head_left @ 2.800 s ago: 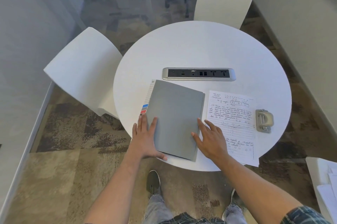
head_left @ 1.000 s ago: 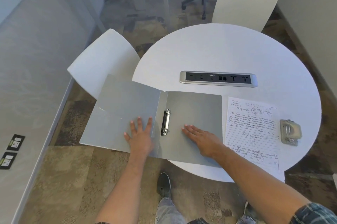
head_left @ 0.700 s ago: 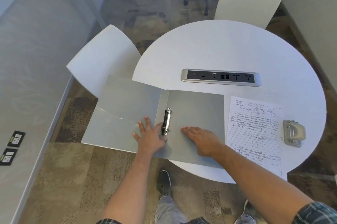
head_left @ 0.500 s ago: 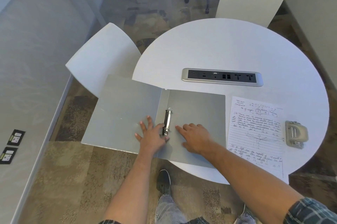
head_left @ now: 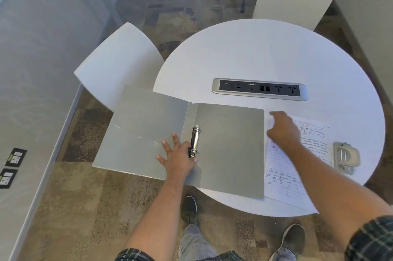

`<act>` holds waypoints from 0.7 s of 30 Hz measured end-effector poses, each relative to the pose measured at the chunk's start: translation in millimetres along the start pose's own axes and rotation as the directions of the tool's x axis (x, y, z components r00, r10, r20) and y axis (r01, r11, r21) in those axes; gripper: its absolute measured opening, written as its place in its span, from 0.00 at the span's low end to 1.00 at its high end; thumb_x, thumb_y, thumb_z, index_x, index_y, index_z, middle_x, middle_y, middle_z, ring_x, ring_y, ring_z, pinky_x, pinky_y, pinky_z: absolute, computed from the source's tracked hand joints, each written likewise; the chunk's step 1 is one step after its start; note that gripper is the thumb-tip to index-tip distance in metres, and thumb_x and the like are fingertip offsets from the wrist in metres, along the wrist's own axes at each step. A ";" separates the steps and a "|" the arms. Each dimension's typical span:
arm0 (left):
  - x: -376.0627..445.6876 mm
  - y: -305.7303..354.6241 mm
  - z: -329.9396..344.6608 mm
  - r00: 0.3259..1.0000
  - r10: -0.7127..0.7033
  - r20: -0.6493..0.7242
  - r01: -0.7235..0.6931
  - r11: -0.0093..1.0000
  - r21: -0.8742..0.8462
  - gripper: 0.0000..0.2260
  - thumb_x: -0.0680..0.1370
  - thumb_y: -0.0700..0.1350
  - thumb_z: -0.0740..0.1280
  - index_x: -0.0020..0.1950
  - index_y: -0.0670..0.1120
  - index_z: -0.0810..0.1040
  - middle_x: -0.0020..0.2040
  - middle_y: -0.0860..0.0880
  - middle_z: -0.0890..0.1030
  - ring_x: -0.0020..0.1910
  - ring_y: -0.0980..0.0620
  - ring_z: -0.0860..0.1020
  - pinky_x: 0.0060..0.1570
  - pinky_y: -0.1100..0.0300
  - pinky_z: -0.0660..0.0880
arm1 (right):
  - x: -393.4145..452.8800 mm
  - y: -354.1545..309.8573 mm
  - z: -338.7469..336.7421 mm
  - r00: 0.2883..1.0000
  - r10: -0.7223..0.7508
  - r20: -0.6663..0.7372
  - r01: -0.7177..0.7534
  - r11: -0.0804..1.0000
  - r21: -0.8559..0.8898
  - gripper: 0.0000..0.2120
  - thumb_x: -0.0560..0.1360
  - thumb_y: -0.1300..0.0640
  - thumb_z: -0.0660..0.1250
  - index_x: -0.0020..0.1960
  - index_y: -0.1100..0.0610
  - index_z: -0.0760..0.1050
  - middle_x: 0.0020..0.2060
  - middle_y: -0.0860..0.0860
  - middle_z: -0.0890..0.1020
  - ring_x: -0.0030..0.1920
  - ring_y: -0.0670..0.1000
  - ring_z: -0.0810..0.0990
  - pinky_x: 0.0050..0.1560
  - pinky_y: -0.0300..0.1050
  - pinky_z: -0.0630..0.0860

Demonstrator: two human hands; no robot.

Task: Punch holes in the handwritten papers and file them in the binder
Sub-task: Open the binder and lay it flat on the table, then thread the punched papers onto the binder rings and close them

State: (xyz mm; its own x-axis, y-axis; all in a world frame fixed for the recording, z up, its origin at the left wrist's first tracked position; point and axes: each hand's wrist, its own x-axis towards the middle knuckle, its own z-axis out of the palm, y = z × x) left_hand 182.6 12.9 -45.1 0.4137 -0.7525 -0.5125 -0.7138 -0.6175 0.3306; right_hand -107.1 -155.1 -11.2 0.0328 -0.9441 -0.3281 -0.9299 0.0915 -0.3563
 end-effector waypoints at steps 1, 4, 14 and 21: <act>0.1 0.3 -0.1 1.000 0.001 0.000 -0.001 1.000 -0.008 0.20 0.76 0.50 0.74 0.65 0.58 0.74 0.84 0.53 0.40 0.81 0.35 0.35 0.70 0.21 0.41 | 11.7 11.4 -11.8 0.998 0.042 0.043 -0.037 0.994 -0.099 0.33 0.71 0.66 0.70 0.75 0.55 0.69 0.72 0.54 0.73 0.69 0.59 0.75 0.61 0.61 0.78; 0.9 0.0 -0.1 1.000 0.002 0.004 -0.002 1.000 -0.021 0.19 0.76 0.50 0.75 0.64 0.58 0.74 0.84 0.52 0.40 0.81 0.35 0.35 0.70 0.21 0.41 | 33.0 41.5 -33.3 0.974 0.112 0.198 -0.051 0.956 -0.290 0.50 0.67 0.55 0.83 0.81 0.57 0.59 0.77 0.55 0.68 0.73 0.62 0.70 0.65 0.64 0.74; -0.2 0.1 -0.9 1.000 0.007 0.006 -0.007 0.999 -0.042 0.15 0.76 0.49 0.74 0.60 0.56 0.75 0.84 0.52 0.41 0.81 0.35 0.35 0.69 0.22 0.40 | 56.8 60.6 -34.0 0.979 0.018 0.202 0.059 0.926 -0.372 0.53 0.54 0.44 0.89 0.71 0.58 0.66 0.60 0.57 0.79 0.62 0.60 0.76 0.60 0.54 0.74; -1.6 1.7 -2.9 1.000 -0.001 0.012 0.001 1.000 -0.031 0.16 0.76 0.49 0.74 0.61 0.56 0.75 0.84 0.53 0.41 0.81 0.35 0.35 0.70 0.21 0.41 | 58.2 64.4 -36.6 0.969 0.014 0.248 0.109 0.872 -0.477 0.34 0.60 0.36 0.83 0.57 0.52 0.76 0.48 0.50 0.79 0.58 0.55 0.71 0.57 0.51 0.68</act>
State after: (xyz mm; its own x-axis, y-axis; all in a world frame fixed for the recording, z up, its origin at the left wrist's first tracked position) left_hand 182.4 12.4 -41.4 0.4074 -0.7490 -0.5225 -0.6953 -0.6253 0.3542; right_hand -178.5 -215.7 -21.2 0.1093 -0.8346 -0.5398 -0.9822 -0.1742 0.0705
